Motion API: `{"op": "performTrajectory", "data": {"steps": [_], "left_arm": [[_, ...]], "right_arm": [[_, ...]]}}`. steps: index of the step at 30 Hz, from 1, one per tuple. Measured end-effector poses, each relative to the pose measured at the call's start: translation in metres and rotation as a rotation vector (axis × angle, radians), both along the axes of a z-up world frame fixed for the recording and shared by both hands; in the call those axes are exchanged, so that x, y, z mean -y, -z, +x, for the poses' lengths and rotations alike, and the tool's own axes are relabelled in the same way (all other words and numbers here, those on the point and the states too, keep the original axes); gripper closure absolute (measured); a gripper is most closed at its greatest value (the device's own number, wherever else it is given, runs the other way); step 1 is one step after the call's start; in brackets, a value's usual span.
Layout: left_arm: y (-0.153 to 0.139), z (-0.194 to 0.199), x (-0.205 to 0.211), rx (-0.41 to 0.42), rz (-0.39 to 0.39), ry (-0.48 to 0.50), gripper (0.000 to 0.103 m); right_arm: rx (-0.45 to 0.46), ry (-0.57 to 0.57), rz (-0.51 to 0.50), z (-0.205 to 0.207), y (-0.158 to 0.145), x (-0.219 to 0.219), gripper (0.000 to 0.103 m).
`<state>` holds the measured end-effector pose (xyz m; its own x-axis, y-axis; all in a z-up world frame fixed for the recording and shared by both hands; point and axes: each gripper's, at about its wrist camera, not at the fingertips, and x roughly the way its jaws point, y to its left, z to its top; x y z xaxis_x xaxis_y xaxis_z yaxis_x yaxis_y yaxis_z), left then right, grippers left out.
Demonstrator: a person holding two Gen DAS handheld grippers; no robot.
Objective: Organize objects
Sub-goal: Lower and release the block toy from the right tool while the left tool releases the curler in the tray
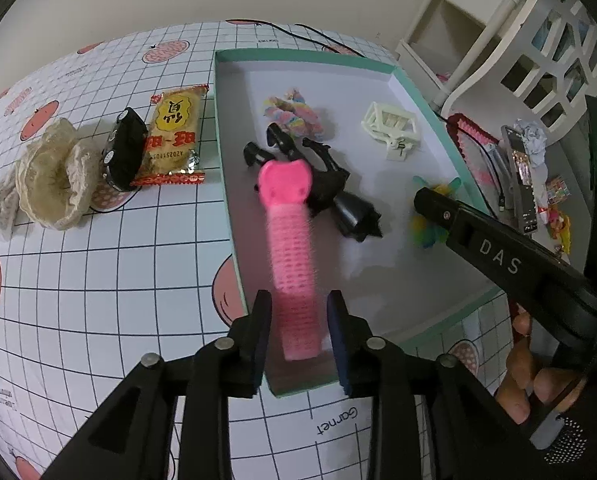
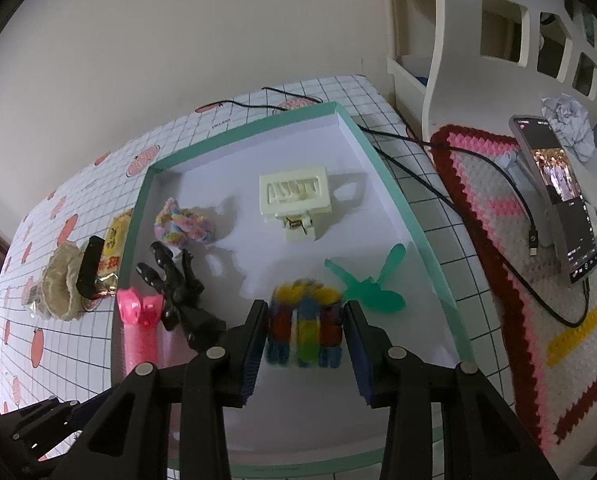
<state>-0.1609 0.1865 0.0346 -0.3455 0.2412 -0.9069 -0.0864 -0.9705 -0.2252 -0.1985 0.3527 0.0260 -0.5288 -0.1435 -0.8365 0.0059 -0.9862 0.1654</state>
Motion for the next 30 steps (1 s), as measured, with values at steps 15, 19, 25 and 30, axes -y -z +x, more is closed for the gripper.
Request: {"op": "performTrajectory", "data": {"steps": [15,19,25,30], "left_arm": [[-0.027,0.003,0.009,-0.073,0.048,-0.030,0.059],[-0.031,0.000,0.019,-0.117,0.035,-0.065,0.046],[-0.034,-0.003,0.035,-0.161,0.001,-0.117,0.034],[-0.031,-0.007,0.048,-0.179,-0.009,-0.165,0.019]], "right_arm": [[-0.053,-0.012,-0.018,0.003,-0.012,0.002,0.061],[-0.060,-0.016,-0.023,0.004,-0.013,0.002,0.061],[-0.058,-0.025,-0.022,0.004,-0.012,0.004,0.061],[-0.058,-0.026,-0.022,0.004,-0.012,0.004,0.057]]}}
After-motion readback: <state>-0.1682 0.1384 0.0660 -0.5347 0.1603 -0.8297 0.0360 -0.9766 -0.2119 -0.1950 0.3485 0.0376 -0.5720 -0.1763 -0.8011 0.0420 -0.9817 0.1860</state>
